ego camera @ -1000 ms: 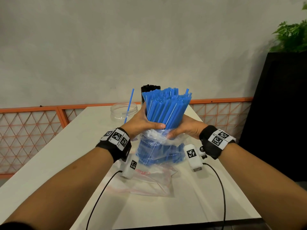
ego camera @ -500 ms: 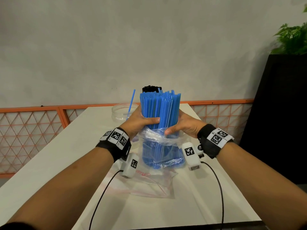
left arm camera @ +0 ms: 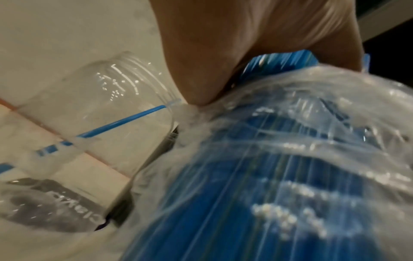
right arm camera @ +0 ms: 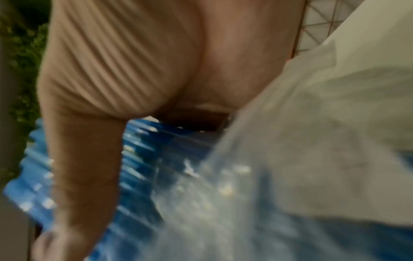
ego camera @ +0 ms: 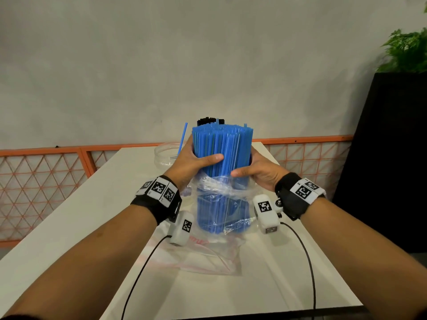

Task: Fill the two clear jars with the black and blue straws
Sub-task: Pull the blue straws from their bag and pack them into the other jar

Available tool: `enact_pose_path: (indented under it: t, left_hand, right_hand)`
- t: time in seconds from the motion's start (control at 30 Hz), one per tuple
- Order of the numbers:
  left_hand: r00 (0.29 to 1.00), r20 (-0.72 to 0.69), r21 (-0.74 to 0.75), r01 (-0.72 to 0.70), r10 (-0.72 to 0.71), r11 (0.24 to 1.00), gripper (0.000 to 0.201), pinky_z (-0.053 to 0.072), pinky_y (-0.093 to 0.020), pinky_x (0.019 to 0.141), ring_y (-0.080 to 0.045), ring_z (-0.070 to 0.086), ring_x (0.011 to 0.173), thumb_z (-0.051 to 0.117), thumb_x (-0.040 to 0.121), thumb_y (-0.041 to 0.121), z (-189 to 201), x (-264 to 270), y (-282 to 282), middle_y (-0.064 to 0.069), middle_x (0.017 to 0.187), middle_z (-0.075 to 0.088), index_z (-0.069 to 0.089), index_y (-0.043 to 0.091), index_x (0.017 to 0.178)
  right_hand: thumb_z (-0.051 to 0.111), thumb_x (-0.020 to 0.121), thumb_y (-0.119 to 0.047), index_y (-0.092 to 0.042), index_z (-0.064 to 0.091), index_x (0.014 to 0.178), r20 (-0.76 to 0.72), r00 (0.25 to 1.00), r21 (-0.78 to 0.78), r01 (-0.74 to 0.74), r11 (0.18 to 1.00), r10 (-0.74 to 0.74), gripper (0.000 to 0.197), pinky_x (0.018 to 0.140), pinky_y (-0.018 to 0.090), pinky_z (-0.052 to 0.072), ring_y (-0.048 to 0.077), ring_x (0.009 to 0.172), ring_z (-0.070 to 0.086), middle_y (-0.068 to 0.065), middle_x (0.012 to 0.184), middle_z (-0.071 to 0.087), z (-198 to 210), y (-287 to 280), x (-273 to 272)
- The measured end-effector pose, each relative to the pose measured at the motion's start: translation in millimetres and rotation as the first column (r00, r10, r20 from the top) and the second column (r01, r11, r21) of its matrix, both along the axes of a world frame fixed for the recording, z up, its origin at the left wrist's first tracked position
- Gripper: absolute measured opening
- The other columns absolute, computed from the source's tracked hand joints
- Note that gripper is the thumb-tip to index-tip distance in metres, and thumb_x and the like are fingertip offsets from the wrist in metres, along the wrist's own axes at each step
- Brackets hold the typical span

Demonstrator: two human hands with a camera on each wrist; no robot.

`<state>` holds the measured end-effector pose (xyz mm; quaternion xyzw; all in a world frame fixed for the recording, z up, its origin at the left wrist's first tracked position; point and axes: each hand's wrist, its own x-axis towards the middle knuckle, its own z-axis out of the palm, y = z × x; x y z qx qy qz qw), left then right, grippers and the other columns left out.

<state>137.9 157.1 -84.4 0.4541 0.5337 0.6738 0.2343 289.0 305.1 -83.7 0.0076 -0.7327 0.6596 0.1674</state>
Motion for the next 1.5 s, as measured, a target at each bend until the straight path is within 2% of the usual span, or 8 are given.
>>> enact_pose_path:
  t: [0.13,0.4,0.57,0.77,0.83,1.0,1.17,1.5]
  left_hand:
    - [0.995,-0.090,-0.029,0.049,-0.052,0.998,0.102,0.056,-0.042,0.093,-0.024,0.063,0.118,0.091,0.056,0.035,5.8,3.8,2.0,-0.010,0.132,0.060,0.038,0.020,0.141]
    - [0.996,-0.090,0.007,-0.025,0.026,1.000,0.085,0.057,-0.044,0.090,-0.026,0.068,0.111,0.093,0.059,0.029,12.1,1.9,4.3,-0.010,0.122,0.068,0.053,0.012,0.131]
    - [0.990,-0.142,-0.087,-0.021,0.008,0.996,0.082,0.056,-0.045,0.094,-0.020,0.067,0.111,0.091,0.062,0.025,3.5,-2.3,1.0,-0.006,0.122,0.068,0.051,0.016,0.133]
    - [0.988,-0.124,0.048,-0.084,0.089,0.995,0.084,0.058,-0.040,0.088,-0.021,0.067,0.112,0.092,0.060,0.024,8.9,0.1,3.1,-0.006,0.122,0.067,0.049,0.017,0.132]
    - [0.977,-0.166,0.067,-0.123,0.132,0.990,0.081,0.059,-0.034,0.084,-0.017,0.068,0.109,0.092,0.061,0.024,10.0,1.8,4.2,-0.002,0.120,0.068,0.050,0.018,0.130]
    - [0.978,-0.178,0.005,-0.106,0.105,0.994,0.078,0.059,-0.036,0.087,-0.015,0.068,0.109,0.092,0.065,0.014,6.5,-1.0,5.9,-0.002,0.121,0.067,0.049,0.018,0.130]
    - [0.990,-0.131,-0.070,-0.061,0.052,0.996,0.093,0.057,-0.041,0.093,-0.020,0.065,0.114,0.090,0.054,0.034,14.9,-2.2,2.9,-0.006,0.127,0.065,0.047,0.017,0.134]
    - [0.992,-0.095,-0.074,-0.084,0.077,0.994,0.084,0.057,-0.038,0.092,-0.017,0.068,0.111,0.093,0.057,0.033,10.0,-11.4,-3.3,-0.001,0.122,0.069,0.052,0.021,0.130]
  right_hand:
    - [0.083,0.061,-0.009,-0.018,0.028,0.147,0.016,1.000,0.043,-0.008,0.999,0.007,0.103,0.102,0.041,0.048,0.025,0.129,0.051,0.012,0.141,0.049,5.5,-3.4,-6.2]
    - [0.085,0.063,-0.012,-0.012,0.037,0.142,-0.040,0.995,0.026,0.088,0.996,-0.087,0.092,0.103,0.052,0.046,0.029,0.124,0.056,0.015,0.135,0.055,10.8,-7.3,-13.1]
    - [0.081,0.066,-0.007,-0.014,0.036,0.143,-0.035,0.994,0.019,0.101,0.995,-0.100,0.089,0.105,0.052,0.044,0.029,0.127,0.053,0.015,0.137,0.053,3.9,-9.7,-17.4]
    - [0.079,0.070,-0.003,-0.012,0.039,0.140,-0.097,0.991,0.001,0.097,0.995,-0.096,0.082,0.101,0.048,0.048,0.028,0.122,0.057,0.014,0.133,0.057,19.1,-11.7,-23.6]
    - [0.077,0.070,-0.001,-0.009,0.041,0.139,-0.103,0.988,-0.047,0.114,0.992,-0.118,0.079,0.100,0.049,0.049,0.030,0.121,0.058,0.016,0.132,0.058,19.7,-10.4,-24.4]
    - [0.071,0.075,0.010,-0.002,0.043,0.136,-0.104,0.977,-0.144,0.168,0.975,-0.183,0.068,0.099,0.056,0.048,0.036,0.117,0.060,0.023,0.129,0.059,10.7,-7.0,-23.4]
    - [0.069,0.077,0.013,-0.001,0.046,0.133,-0.108,0.961,-0.104,0.243,0.964,-0.254,0.063,0.095,0.056,0.050,0.035,0.115,0.062,0.022,0.125,0.061,12.5,-5.4,-25.5]
    - [0.078,0.073,0.005,-0.005,0.053,0.127,-0.124,0.924,-0.044,0.359,0.932,-0.362,0.061,0.091,0.052,0.054,0.029,0.109,0.065,0.016,0.119,0.066,11.3,-11.2,-35.7]
